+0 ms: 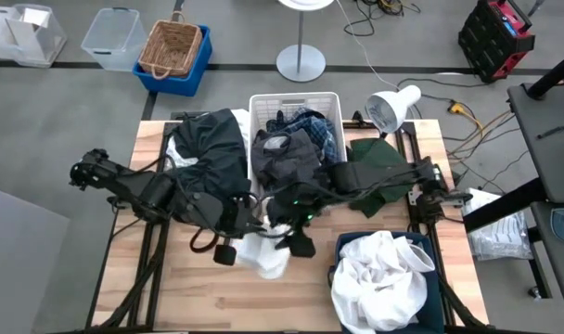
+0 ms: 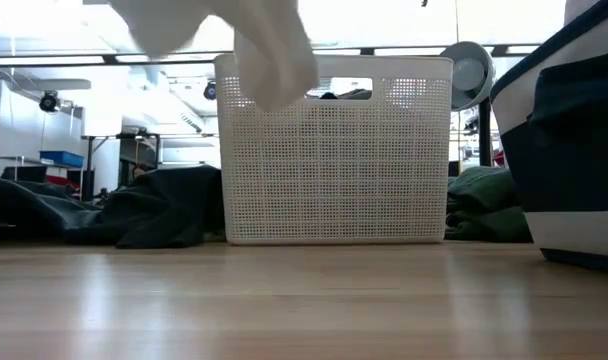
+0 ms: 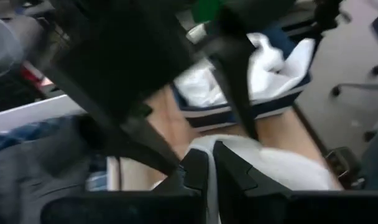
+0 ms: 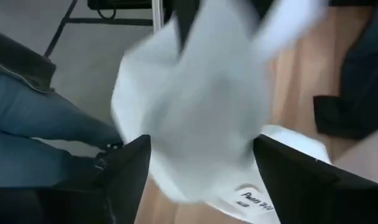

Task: Sort clothes
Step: Put the white underwear into the blue laundry bin, then put the green polo shirt into the white laundry bin

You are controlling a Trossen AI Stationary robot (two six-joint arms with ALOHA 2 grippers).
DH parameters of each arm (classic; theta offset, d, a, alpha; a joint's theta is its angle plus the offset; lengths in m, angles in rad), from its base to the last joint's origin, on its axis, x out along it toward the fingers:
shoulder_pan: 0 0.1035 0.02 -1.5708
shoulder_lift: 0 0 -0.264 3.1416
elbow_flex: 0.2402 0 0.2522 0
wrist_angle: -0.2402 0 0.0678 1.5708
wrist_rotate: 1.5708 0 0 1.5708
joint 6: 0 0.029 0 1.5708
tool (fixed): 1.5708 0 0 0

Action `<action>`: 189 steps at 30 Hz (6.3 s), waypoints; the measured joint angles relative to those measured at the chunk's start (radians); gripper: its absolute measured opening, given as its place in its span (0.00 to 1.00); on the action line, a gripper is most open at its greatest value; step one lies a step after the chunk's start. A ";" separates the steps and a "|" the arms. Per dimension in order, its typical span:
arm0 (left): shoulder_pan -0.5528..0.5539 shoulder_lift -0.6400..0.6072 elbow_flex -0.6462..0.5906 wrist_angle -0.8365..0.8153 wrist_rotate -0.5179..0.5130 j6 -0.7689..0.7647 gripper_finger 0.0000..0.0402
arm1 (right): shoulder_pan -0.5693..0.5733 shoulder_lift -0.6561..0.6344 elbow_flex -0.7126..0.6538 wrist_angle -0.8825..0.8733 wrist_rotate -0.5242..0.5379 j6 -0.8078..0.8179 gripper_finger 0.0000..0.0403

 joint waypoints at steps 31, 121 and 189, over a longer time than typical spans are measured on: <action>0.017 0.028 0.222 -0.417 -0.126 -0.103 0.40 | 0.117 -0.277 0.024 -0.600 0.018 0.296 0.02; 0.025 0.028 0.701 -0.496 -0.410 0.143 0.39 | -0.630 -0.722 -1.436 -0.046 0.529 0.727 0.61; 0.043 0.018 0.761 -0.247 -0.724 0.315 0.39 | -0.335 -0.253 0.167 0.626 0.716 -0.235 0.03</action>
